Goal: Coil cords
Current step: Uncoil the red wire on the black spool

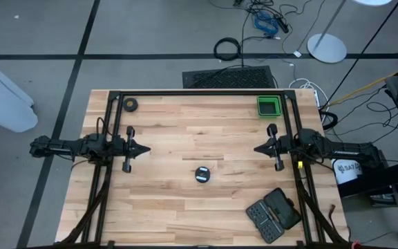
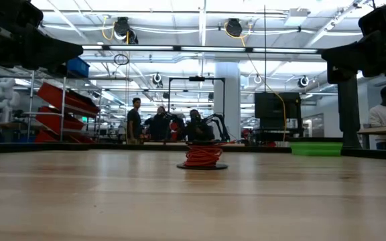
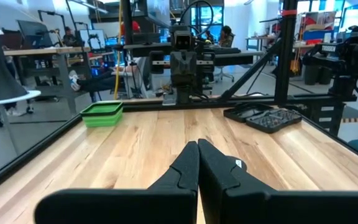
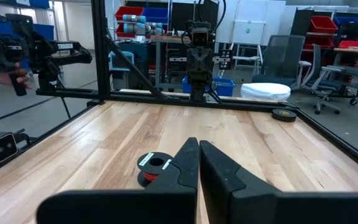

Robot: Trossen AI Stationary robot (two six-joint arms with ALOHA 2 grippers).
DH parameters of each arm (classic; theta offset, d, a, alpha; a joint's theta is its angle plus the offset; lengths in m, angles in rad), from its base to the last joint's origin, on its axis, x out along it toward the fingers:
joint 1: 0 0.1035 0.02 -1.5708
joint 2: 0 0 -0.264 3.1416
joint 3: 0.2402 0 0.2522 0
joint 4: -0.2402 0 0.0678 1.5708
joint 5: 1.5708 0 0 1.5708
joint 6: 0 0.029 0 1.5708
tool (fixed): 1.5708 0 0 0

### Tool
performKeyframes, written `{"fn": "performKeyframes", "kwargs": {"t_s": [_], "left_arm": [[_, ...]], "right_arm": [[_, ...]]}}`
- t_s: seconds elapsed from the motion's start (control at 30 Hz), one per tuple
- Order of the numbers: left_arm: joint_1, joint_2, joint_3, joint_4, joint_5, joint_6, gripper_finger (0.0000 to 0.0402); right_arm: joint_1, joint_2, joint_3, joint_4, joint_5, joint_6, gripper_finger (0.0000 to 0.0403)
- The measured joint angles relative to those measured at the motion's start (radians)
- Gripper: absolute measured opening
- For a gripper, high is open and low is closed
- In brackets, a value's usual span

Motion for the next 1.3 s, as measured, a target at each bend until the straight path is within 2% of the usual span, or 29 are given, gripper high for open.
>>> {"fn": "performKeyframes", "kwargs": {"t_s": [0.5, 0.7, 1.03, 1.3], "left_arm": [[0.000, 0.000, 0.000, 0.016, 0.002, -0.003, 0.0002], [0.000, 0.000, 0.003, 0.133, 0.005, -0.030, 0.0002], [0.000, 0.026, 0.169, 0.061, 0.062, -0.020, 0.0002], [-0.030, 0.183, 0.341, 0.018, 0.116, 0.003, 0.0002]], "right_arm": [[0.000, 0.000, 0.000, 0.000, 0.000, -0.031, 0.0000], [0.000, 0.000, 0.000, 0.000, 0.000, -0.027, 0.0000], [0.000, 0.000, 0.000, 0.000, 0.000, -0.027, 0.0000], [0.000, 0.000, 0.000, 0.000, 0.000, -0.027, 0.0000]]}}
